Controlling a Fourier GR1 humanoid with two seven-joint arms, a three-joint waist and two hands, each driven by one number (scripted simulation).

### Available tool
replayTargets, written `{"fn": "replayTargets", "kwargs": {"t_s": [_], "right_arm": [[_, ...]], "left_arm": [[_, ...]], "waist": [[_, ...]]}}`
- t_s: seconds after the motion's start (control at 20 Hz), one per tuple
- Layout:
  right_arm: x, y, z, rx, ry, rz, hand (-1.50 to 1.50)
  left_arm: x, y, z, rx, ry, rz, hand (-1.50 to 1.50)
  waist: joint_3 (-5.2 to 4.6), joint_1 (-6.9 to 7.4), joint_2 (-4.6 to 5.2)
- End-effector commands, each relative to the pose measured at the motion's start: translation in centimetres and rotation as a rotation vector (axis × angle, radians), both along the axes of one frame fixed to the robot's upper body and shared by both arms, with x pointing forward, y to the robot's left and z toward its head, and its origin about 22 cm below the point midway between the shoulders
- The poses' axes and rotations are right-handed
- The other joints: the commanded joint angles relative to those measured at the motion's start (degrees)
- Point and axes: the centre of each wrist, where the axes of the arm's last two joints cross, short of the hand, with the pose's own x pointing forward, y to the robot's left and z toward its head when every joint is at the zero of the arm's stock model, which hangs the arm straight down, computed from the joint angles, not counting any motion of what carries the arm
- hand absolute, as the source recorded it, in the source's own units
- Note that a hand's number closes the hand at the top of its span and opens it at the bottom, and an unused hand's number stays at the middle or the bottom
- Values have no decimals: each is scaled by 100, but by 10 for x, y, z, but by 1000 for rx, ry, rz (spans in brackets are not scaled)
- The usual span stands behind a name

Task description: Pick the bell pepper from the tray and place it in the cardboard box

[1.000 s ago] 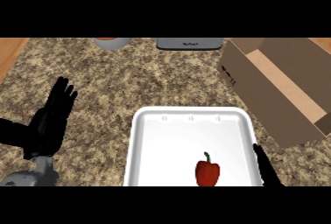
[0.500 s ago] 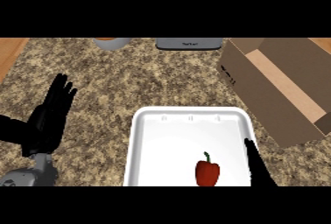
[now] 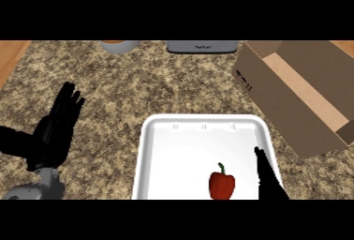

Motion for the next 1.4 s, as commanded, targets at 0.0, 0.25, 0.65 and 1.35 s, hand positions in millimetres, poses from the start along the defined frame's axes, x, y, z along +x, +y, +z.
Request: {"fn": "replayTargets", "kwargs": {"t_s": [0.0, 0.25, 0.65, 1.35], "right_arm": [[7, -1, -13, -32, 53, -28, -150], [19, -6, -10, -34, 54, -46, -150], [26, 12, -31, -8, 68, -24, -150], [20, 12, -65, -28, 101, 0, -150]], "left_arm": [[-7, -10, -7, 2, -6, 2, 0], [13, 6, -6, -1, -13, -3, 0], [8, 0, 3, 15, -7, 9, 0], [4, 10, -21, 4, 2, -5, 0]], "waist": [[0, 6, 0], [-1, -1, 3], [0, 10, 4], [-1, -2, 2]]}}
